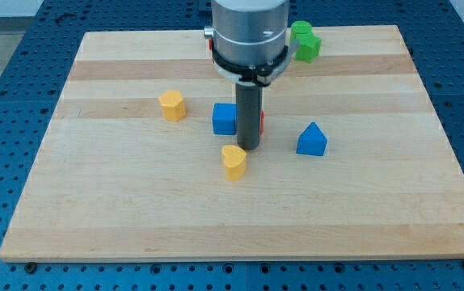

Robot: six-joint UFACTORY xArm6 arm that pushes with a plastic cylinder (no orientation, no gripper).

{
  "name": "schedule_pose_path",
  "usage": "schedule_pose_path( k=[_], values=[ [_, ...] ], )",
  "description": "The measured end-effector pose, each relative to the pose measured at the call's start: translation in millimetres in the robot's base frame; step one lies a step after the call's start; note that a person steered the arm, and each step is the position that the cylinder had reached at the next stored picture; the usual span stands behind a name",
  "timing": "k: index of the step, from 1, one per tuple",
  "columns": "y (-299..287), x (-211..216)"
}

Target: Push the red circle to the top center of the board

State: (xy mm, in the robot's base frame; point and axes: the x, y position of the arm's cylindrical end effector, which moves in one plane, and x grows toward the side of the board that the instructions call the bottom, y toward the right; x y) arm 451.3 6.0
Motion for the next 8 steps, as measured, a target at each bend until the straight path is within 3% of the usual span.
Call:
schedule_pose_path(
  k=[3,5,8],
  values=[
    [2,-66],
    [40,-70],
    [2,-124]
  ],
)
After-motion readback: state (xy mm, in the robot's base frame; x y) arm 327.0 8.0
